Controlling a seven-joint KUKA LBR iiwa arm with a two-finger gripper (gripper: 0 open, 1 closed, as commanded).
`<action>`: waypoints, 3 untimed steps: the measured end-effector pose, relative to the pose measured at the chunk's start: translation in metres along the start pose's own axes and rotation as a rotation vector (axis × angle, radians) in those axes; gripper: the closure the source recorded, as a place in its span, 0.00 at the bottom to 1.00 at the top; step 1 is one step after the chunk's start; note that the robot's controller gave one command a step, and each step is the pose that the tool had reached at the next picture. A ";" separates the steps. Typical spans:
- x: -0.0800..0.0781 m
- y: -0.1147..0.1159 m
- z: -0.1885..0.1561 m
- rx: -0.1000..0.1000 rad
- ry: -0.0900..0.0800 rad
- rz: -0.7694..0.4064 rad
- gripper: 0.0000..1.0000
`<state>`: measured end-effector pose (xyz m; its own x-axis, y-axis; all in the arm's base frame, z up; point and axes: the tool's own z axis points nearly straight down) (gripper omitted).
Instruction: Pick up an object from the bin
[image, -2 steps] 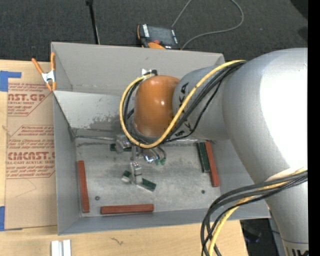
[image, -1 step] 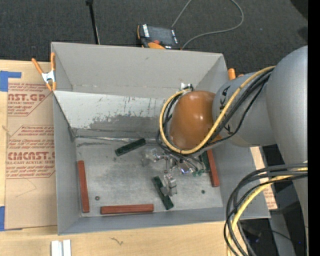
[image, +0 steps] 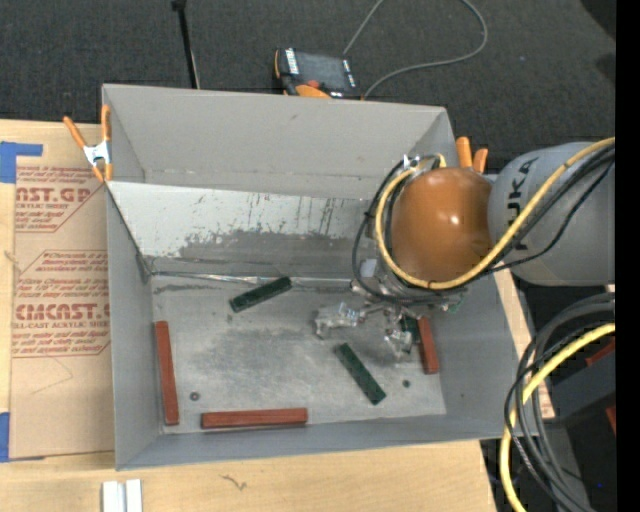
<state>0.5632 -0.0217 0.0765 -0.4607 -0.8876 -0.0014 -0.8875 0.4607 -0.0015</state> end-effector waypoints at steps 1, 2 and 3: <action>-0.002 0.001 0.000 -0.002 -0.002 0.000 1.00; -0.002 0.001 0.000 -0.003 -0.002 0.000 0.00; 0.061 0.019 -0.137 0.006 -0.001 -0.050 0.00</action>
Offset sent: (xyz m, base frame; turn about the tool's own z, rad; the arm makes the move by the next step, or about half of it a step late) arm 0.0000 0.0000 0.0000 0.0000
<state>0.5174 -0.0674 0.2134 -0.4160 -0.9094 -0.0023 -0.9093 0.4160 -0.0073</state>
